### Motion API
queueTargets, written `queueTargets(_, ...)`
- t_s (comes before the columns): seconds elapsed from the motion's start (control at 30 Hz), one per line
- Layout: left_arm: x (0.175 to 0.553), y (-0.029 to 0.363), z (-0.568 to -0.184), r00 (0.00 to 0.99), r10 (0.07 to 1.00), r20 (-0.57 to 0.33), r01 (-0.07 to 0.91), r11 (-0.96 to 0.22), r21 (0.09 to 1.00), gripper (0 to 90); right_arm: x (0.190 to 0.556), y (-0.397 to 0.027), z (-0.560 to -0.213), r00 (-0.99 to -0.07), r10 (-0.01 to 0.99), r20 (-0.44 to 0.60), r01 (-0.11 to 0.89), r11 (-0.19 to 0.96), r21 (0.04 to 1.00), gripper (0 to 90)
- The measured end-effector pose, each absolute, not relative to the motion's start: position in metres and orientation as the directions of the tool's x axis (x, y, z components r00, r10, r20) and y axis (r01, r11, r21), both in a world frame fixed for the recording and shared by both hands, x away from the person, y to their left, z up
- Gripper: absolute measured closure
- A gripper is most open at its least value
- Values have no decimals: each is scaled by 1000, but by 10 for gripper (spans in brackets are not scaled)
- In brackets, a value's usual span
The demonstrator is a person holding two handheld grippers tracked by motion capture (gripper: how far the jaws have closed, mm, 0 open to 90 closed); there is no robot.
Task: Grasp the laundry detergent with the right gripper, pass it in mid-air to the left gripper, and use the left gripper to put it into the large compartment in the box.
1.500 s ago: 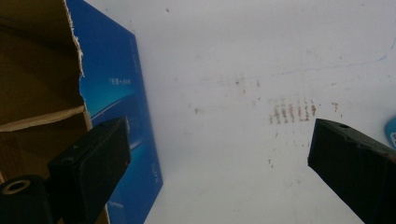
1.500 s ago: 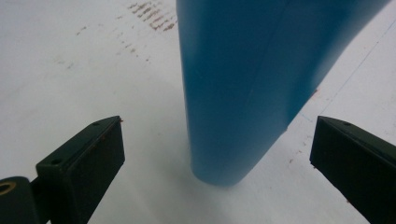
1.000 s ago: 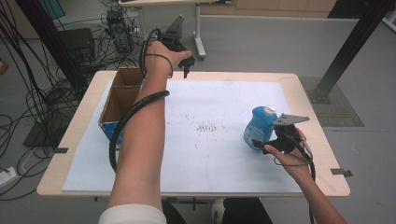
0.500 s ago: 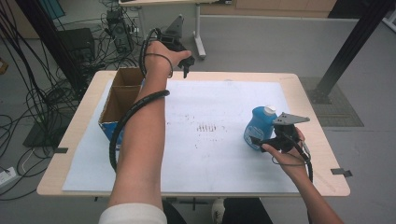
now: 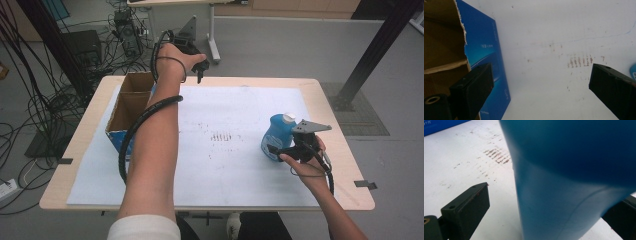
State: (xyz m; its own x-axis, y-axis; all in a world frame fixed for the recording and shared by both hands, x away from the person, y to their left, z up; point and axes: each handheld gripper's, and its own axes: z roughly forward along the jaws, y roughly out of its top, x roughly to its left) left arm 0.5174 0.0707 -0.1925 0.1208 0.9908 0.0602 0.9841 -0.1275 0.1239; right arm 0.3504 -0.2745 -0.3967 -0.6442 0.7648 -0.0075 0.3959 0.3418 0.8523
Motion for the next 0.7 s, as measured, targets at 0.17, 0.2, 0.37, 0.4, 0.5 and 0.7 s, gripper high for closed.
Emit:
queueTargets(0.17,518,70,-192,124,990,60,984,-131,122,63,350,-275,-396,-644,765,-12,393,345,852,18)
queueTargets(0.2,518,70,-192,124,991,59,984,-130,122,63,350,-275,-396,-644,765,-12,393,344,853,18)
queueTargets(0.37,518,69,-191,122,991,60,984,-129,126,63,349,-274,-395,-644,765,-16,389,345,854,18)
queueTargets(0.4,518,69,-191,122,991,59,984,-128,127,62,349,-274,-395,-643,765,-15,390,345,854,18)
queueTargets(0.5,518,69,-190,122,991,59,983,-129,127,63,349,-274,-396,-644,765,-16,389,346,854,18)
queueTargets(0.7,517,69,-190,124,991,58,983,-131,128,63,348,-274,-395,-643,766,-20,385,345,856,18)
